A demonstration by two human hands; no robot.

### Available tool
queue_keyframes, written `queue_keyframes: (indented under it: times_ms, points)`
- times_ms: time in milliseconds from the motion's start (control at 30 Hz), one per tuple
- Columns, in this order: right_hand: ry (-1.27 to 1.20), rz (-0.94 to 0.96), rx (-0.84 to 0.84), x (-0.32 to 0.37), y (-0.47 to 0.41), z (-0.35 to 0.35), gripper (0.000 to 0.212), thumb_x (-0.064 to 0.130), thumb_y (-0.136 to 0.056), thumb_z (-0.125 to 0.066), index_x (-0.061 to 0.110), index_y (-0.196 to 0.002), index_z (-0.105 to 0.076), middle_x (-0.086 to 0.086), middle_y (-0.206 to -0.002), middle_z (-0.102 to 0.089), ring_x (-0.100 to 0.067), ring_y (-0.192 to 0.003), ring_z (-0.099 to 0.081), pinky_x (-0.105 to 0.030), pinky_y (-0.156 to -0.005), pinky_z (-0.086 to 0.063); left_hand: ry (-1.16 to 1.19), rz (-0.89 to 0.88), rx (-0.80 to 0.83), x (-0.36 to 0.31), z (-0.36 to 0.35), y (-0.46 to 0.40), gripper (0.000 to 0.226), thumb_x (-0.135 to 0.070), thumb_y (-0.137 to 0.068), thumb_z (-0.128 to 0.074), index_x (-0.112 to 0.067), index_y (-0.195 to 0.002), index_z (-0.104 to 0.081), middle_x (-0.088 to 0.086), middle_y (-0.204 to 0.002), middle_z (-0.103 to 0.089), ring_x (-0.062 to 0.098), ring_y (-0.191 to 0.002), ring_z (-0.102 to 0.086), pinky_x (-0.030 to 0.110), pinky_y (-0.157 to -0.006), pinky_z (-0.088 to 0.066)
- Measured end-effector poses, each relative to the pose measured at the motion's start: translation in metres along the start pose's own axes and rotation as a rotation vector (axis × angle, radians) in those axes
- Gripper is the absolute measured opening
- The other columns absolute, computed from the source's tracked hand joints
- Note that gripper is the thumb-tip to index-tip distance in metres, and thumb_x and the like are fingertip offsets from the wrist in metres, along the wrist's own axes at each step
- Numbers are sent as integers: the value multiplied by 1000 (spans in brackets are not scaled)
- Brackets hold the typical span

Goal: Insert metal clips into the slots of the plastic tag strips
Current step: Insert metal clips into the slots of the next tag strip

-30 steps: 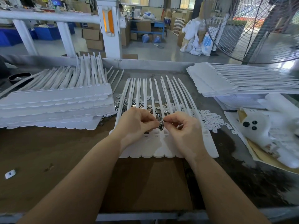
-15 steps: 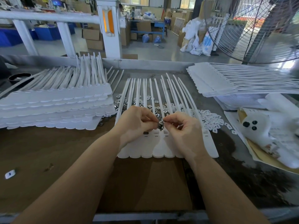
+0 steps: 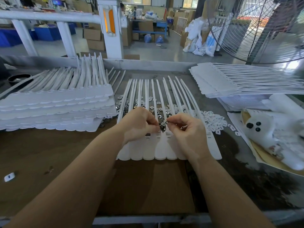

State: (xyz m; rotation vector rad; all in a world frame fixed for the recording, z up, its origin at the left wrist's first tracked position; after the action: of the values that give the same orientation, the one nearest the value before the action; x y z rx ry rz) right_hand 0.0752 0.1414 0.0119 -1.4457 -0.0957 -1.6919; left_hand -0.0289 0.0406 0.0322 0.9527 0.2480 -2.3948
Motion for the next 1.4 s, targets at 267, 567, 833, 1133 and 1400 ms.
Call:
queue_keyframes:
  times_ms: [267,567,833,1133,1400]
  points:
    - [23,-12,3,0,0,1,14,4,-81,-66,17,-84,-71,14,-75,-65,2,-73,-59,-6,-65,-43,-28,72,-11,0,-2,-8,4,-20,-76,-76,-20,-76,-73,-6,-70,-63,10,-69,-56,19,-57,-41]
    - [50,3,57,2,1,-3,20,1,-81,-66,20,-86,-69,13,-77,-65,0,-74,-60,-8,-65,-44,199,-8,-94,1,1,-8,6,-18,-81,-72,-22,-77,-72,-15,-59,-60,-9,-49,-53,6,-43,-35]
    - [120,-6,71,3,4,-3,30,3,-79,-68,30,-85,-56,16,-74,-62,3,-78,-60,-3,-64,-42,51,-91,-80,-9,-4,-8,17,-17,-82,-70,-29,-70,-65,-16,-68,-62,-2,-62,-56,10,-57,-44]
    - [-29,-68,-256,4,2,18,16,2,-83,-63,18,-85,-64,3,-78,-65,-6,-73,-59,-10,-67,-45,137,55,-93,-4,-13,-10,8,-23,-82,-71,-21,-75,-67,-9,-70,-59,12,-70,-54,28,-68,-45]
    - [-19,-191,-242,-6,-1,19,15,7,-84,-64,21,-82,-64,4,-79,-65,-12,-79,-62,-25,-75,-53,179,101,-86,-1,-20,-9,17,-24,-78,-74,-29,-63,-66,-7,-71,-64,12,-74,-59,32,-74,-52]
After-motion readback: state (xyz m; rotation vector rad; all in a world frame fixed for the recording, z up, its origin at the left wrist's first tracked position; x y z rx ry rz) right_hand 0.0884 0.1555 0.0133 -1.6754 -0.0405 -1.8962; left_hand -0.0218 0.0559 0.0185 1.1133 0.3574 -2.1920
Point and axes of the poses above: each hand's wrist, its own y-axis away from the middle knuckle, its own z-axis out of the back of the hand, x = y × z, the point moved 5 cm from there along -y, towards the middle knuckle
